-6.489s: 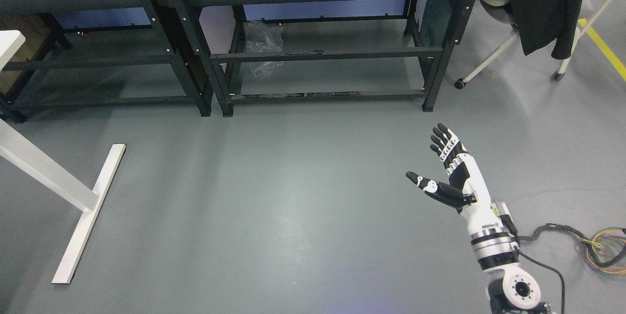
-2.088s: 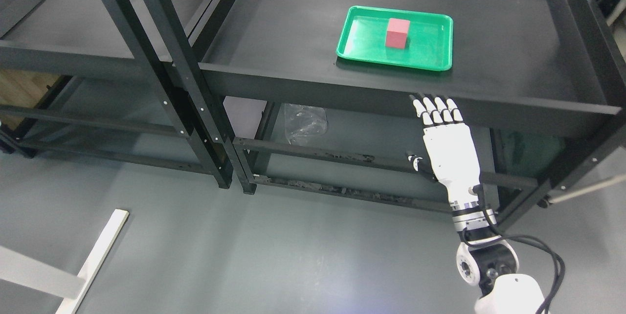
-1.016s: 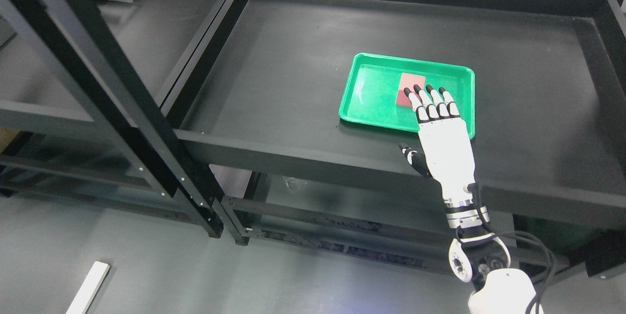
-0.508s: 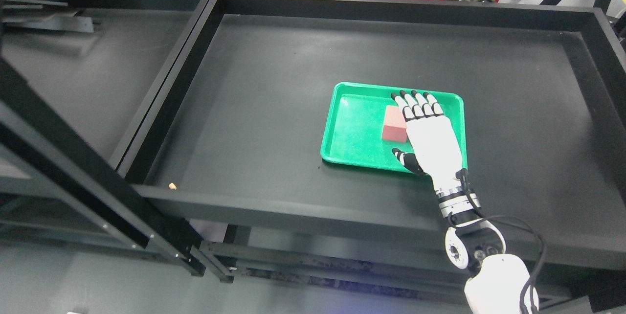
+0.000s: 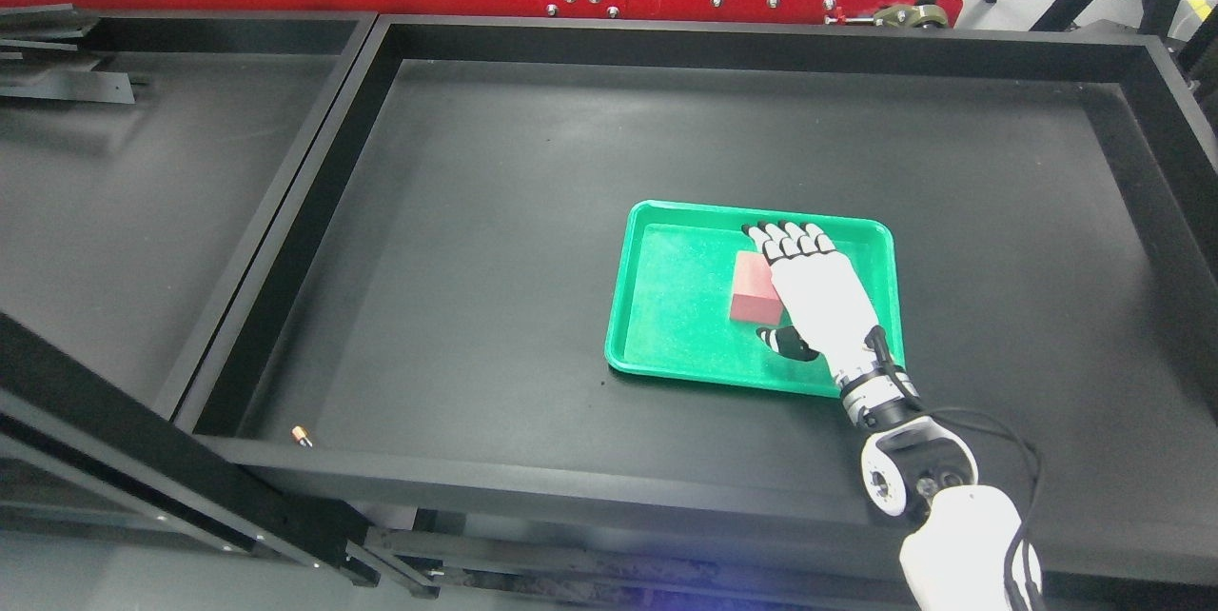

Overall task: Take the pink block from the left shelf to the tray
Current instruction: 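Close the right hand fingers around the pink cube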

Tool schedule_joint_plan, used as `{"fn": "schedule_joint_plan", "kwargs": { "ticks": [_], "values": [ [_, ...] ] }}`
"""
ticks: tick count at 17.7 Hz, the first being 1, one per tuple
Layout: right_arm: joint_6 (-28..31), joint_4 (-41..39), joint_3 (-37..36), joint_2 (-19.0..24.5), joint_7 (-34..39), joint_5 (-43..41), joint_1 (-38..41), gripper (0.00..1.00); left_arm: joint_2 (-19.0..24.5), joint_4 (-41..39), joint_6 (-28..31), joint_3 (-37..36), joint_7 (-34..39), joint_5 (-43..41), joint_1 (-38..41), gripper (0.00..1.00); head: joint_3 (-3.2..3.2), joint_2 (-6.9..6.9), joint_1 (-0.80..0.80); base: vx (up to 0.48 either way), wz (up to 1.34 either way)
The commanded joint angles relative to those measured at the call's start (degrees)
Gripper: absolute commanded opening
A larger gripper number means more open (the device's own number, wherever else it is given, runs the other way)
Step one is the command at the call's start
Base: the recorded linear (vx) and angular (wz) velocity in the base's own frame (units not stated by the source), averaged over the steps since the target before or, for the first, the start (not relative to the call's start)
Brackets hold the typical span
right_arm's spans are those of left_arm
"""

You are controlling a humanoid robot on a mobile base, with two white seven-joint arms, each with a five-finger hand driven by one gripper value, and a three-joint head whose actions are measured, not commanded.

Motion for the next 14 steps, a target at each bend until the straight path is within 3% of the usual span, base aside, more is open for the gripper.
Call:
{"fn": "schedule_joint_plan", "kwargs": {
  "ticks": [1,14],
  "values": [
    [0.12,2.96,0.25,-0.94,2.78,-0.02,-0.34,0.99,1.0,-1.0,-0.03,0.0,0.03,0.0,-1.67,1.0,0.0,0.0,0.0,0.101,0.0],
    [0.47,4.89,0.16,-0.94,3.04,0.51,0.01,0.96,1.0,-1.0,-0.03,0.0,0.03,0.0,-1.67,1.0,0.0,0.0,0.0,0.074,0.0]
  ]
}}
